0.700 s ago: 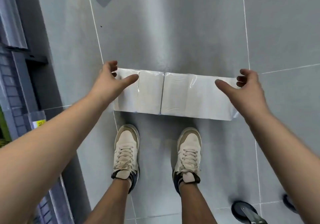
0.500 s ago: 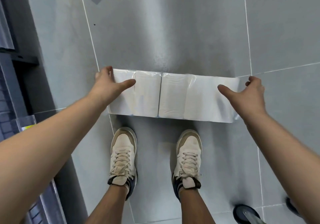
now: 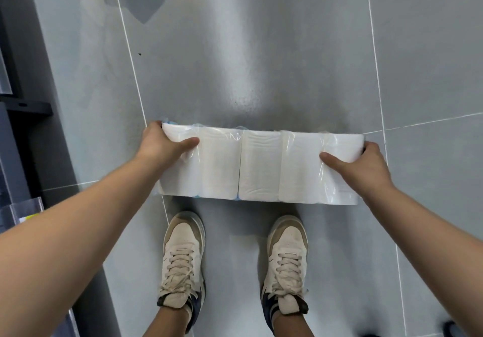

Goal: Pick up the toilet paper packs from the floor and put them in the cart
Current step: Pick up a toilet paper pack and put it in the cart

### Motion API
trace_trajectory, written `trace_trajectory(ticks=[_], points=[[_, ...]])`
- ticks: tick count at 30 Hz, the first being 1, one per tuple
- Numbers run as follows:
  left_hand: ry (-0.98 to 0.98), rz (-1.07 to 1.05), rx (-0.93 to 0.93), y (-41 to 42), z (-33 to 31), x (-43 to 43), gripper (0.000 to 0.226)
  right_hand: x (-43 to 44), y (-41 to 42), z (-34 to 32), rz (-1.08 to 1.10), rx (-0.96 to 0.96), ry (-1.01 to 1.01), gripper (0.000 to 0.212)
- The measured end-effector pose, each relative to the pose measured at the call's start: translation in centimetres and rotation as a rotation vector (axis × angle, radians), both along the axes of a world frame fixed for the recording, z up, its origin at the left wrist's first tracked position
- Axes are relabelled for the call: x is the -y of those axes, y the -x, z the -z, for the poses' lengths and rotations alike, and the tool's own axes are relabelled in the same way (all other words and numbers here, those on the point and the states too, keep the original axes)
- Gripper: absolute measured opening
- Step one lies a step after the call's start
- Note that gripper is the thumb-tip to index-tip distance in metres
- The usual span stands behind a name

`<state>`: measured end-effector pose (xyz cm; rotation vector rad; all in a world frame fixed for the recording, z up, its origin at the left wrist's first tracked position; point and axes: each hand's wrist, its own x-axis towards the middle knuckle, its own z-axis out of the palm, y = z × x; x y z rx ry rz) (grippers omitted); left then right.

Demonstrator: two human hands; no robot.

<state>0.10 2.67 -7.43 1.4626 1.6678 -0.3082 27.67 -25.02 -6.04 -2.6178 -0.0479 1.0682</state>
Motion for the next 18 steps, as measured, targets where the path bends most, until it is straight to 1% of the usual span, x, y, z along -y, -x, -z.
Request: trace_trajectory(ticks=[2, 4, 8, 10, 13, 15, 18], points=[[-0.014, -0.008, 0.011, 0.2, 0.0, -0.4, 0.109, -0.6, -0.1, 0.0, 0.002, 0.013, -0.02, 0.101], [-0.039, -0.011, 0.026, 0.1, -0.2, -1.2, 0.106, -1.4, -0.3, 0.0, 0.01, 0.023, -0.055, 0.101], [-0.166, -0.021, 0.089, -1.2, -1.4, -3.7, 0.094, -4.6, -1.8, -0.7, 0.021, 0.082, -0.17, 0.093], [-0.247, -0.033, 0.144, -2.0, -2.1, -5.2, 0.093, -6.6, -2.7, -1.3, 0.03, 0.118, -0.236, 0.089], [-0.363, -0.023, 0.202, -2.7, -3.3, -6.8, 0.089, -8.8, -3.8, -2.3, 0.054, 0.161, -0.334, 0.091], [-0.407, -0.001, 0.231, -2.5, -3.9, -7.4, 0.086, -9.1, -4.0, -2.9, 0.037, 0.176, -0.369, 0.093], [-0.439, 0.068, 0.197, -1.2, -4.4, -7.2, 0.093, -8.4, -3.0, -3.2, -0.046, 0.198, -0.355, 0.091]])
